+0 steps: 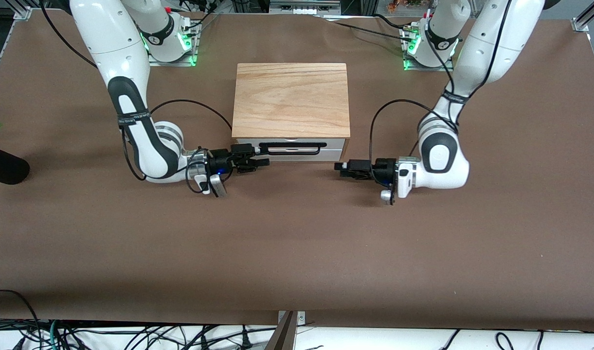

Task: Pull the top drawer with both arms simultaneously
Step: 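Close the left gripper and the right gripper on the black handle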

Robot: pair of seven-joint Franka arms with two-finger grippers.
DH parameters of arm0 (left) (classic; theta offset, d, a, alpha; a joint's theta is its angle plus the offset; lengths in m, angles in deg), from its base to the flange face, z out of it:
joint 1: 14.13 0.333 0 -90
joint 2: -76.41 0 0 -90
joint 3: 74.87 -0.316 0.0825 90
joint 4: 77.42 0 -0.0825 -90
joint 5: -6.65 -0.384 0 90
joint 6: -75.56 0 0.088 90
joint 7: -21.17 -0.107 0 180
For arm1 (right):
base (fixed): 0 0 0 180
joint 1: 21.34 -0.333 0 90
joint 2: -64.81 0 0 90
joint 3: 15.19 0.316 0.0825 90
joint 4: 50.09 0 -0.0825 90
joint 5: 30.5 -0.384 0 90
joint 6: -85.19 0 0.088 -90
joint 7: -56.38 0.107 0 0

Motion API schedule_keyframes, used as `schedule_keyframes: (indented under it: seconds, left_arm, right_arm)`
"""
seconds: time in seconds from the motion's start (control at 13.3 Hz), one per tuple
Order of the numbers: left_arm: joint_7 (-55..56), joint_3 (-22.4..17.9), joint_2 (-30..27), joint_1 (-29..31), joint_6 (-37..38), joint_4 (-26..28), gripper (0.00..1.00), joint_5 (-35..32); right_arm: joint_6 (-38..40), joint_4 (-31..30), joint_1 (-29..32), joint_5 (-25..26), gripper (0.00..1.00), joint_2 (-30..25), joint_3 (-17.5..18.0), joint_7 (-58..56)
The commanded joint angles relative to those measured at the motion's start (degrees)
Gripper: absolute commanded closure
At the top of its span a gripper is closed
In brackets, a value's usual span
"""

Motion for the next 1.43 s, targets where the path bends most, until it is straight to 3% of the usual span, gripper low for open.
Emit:
schedule_keyframes:
  seconds: [0.0,0.15,0.3,0.38,0.53,0.83,1.21,1.28,1.36]
  left_arm:
    - [-3.75,0.90,0.22,0.53,5.11,0.68,0.01,4.26]
    - [-6.62,0.82,0.05,1.15,10.05,3.13,0.01,5.76]
    - [-11.20,0.82,0.13,1.41,11.64,5.42,0.03,5.94]
    - [-12.26,0.82,0.22,1.41,11.65,5.69,0.03,5.94]
    - [-12.71,0.82,0.39,1.33,11.65,5.69,0.03,6.03]
    - [-17.35,1.43,0.31,1.15,11.48,7.44,0.06,10.75]
    - [-20.71,1.52,-0.22,-0.17,9.64,9.03,0.07,12.35]
    - [-20.54,1.52,-0.22,-0.17,9.11,9.03,0.11,12.88]
    - [-20.19,1.52,-0.22,-0.26,8.84,9.03,0.23,13.06]
  right_arm:
    - [0.95,-2.47,0.18,-1.57,0.49,-1.11,0.01,-1.29]
    - [1.30,-3.35,0.18,-1.66,0.60,-1.11,0.71,-0.50]
    - [1.31,-3.70,0.18,-1.66,0.62,-1.11,0.97,0.12]
    - [1.31,-3.70,0.18,-1.66,0.64,-1.11,1.06,0.21]
    - [1.31,-3.62,0.18,-1.66,0.79,-1.11,1.06,0.91]
    - [1.65,-2.83,0.97,-1.66,0.91,-1.28,0.98,1.08]
    - [2.62,-2.12,1.67,-1.66,0.95,-1.28,0.98,1.44]
    - [2.62,-2.12,1.76,-1.66,0.95,-1.28,0.98,1.44]
    - [2.62,-2.12,1.76,-1.66,0.98,-1.28,0.98,1.44]
